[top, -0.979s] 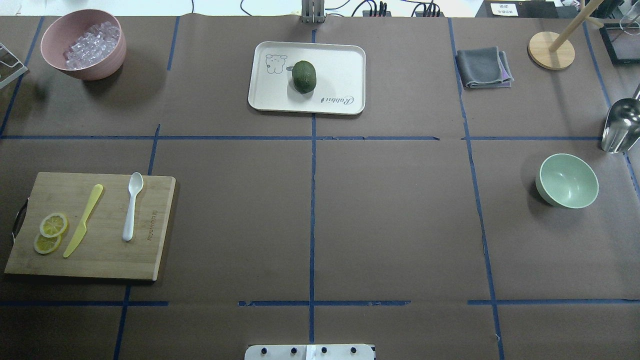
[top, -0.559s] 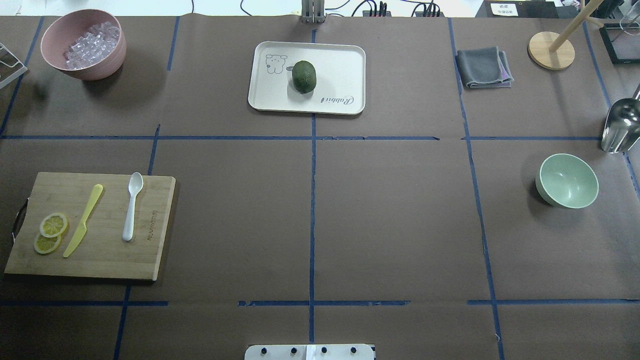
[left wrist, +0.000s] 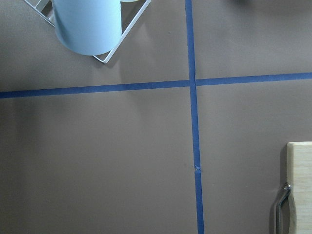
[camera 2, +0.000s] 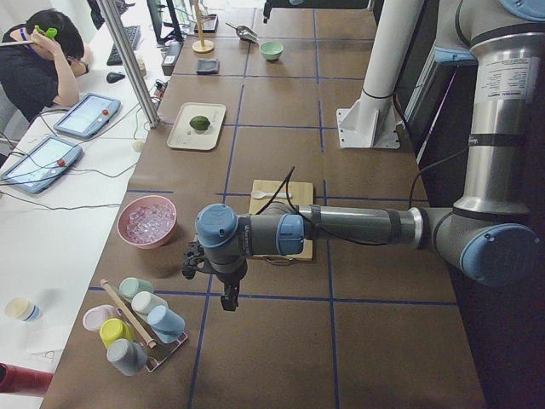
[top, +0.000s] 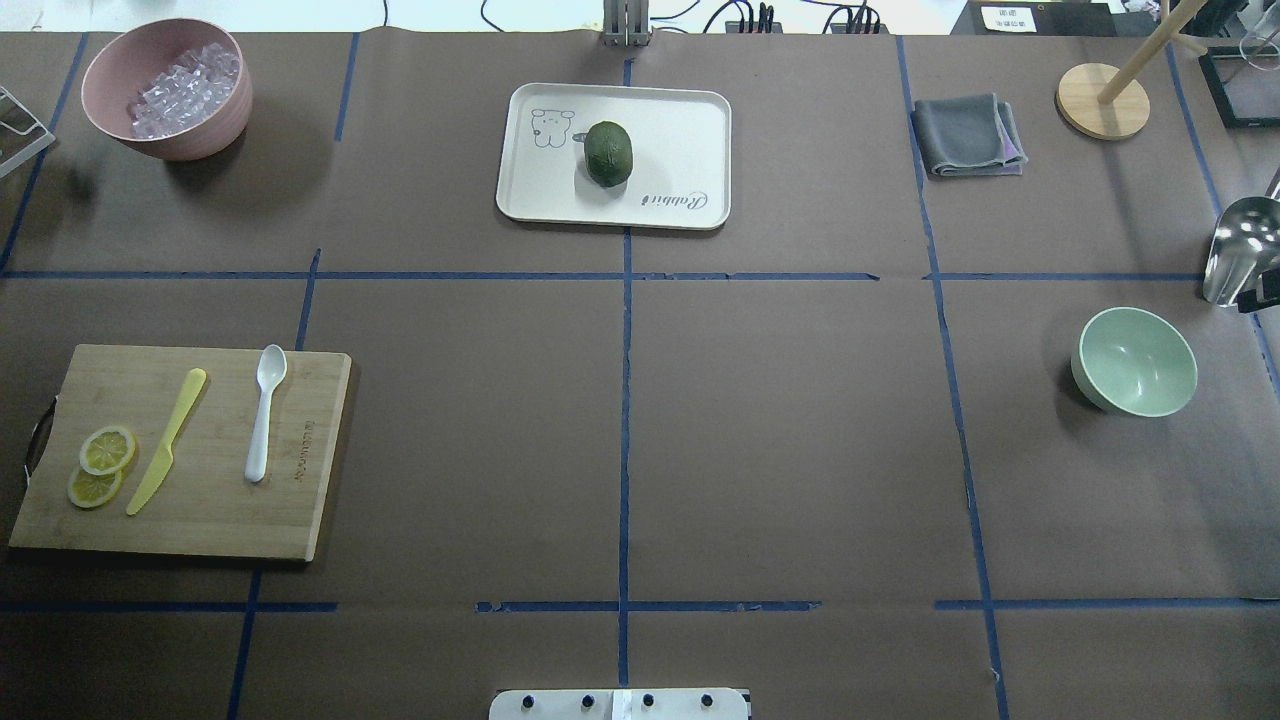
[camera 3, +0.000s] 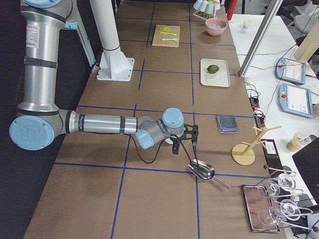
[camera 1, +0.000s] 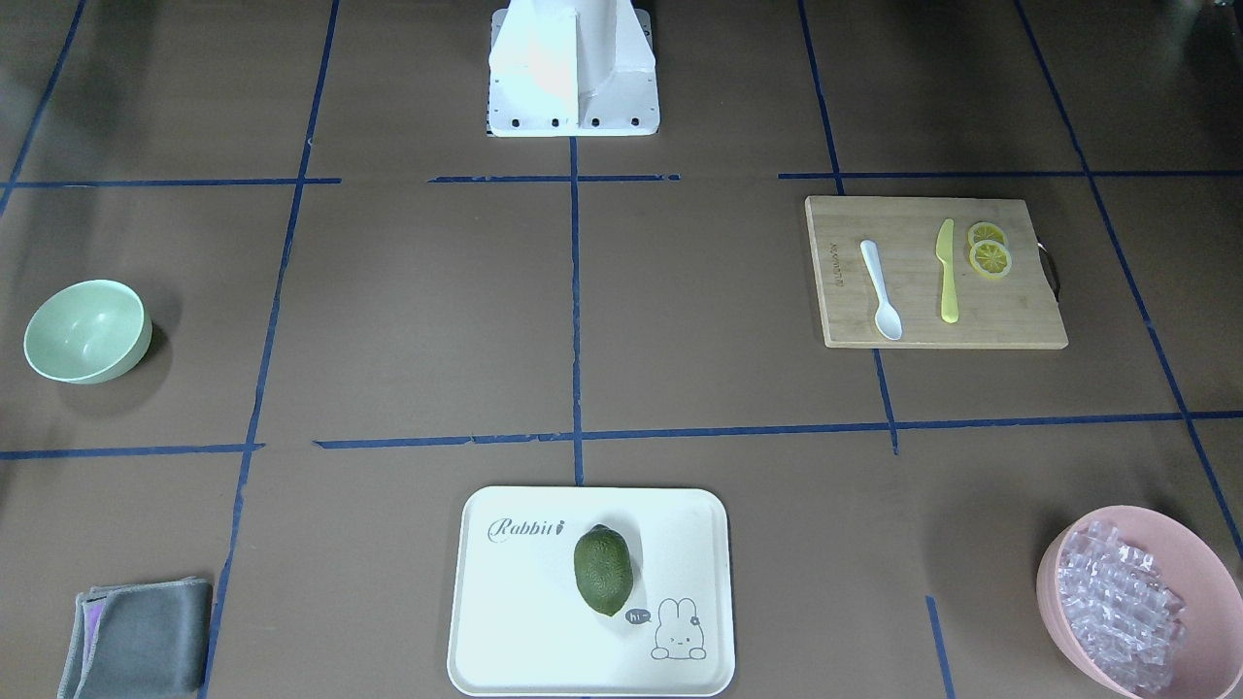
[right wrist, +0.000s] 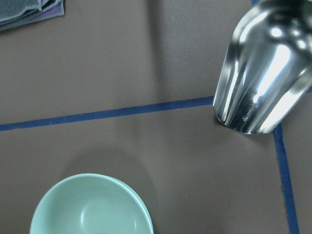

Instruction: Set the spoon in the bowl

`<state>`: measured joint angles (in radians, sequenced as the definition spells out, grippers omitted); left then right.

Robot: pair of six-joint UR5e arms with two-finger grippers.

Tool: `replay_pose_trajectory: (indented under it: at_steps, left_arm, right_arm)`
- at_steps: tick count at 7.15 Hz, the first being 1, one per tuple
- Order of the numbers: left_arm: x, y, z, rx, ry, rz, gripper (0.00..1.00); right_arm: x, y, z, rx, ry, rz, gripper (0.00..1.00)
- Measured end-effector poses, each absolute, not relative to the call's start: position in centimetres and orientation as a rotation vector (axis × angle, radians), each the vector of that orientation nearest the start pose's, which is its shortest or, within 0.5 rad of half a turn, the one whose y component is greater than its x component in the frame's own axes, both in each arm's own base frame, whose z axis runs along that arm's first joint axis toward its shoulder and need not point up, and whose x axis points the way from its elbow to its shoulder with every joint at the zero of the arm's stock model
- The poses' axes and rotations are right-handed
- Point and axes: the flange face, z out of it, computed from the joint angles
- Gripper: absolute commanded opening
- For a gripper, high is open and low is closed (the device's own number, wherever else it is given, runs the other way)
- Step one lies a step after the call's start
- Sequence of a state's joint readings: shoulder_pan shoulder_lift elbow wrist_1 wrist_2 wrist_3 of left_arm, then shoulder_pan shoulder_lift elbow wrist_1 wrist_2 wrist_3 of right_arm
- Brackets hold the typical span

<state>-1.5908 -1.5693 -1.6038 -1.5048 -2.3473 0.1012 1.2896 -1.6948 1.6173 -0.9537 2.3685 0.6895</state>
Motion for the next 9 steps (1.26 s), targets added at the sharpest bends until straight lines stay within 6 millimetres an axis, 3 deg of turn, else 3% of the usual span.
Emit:
replay_pose_trajectory:
  at_steps: [4,5,6,7,9]
  left_arm:
    - [-7.3,-48.7,64.9,0.016,0.778,0.064,1.0]
    - [-7.3,-48.7,64.9,0.017,0.778,0.064,1.0]
    - [-7.3,-48.8,64.8,0.02,0.778,0.065,1.0]
    - [-7.3,-48.8,64.8,0.026,0.778,0.067,1.0]
    - [-7.3,-48.9,64.8,0.031,0.777,0.068,1.0]
  right_arm:
    - [-13.6,-45.1,63.7,0.043,-0.87,0.059,0.99]
    - [-14.7,-45.2,63.9,0.034,-0.868,0.041,0.67]
    - [-15.3,-45.3,64.0,0.026,-0.866,0.037,0.2]
    - [-15.5,-45.4,64.1,0.015,-0.866,0.051,0.01]
    - [-15.6,-45.6,63.8,0.003,-0.872,0.084,0.0]
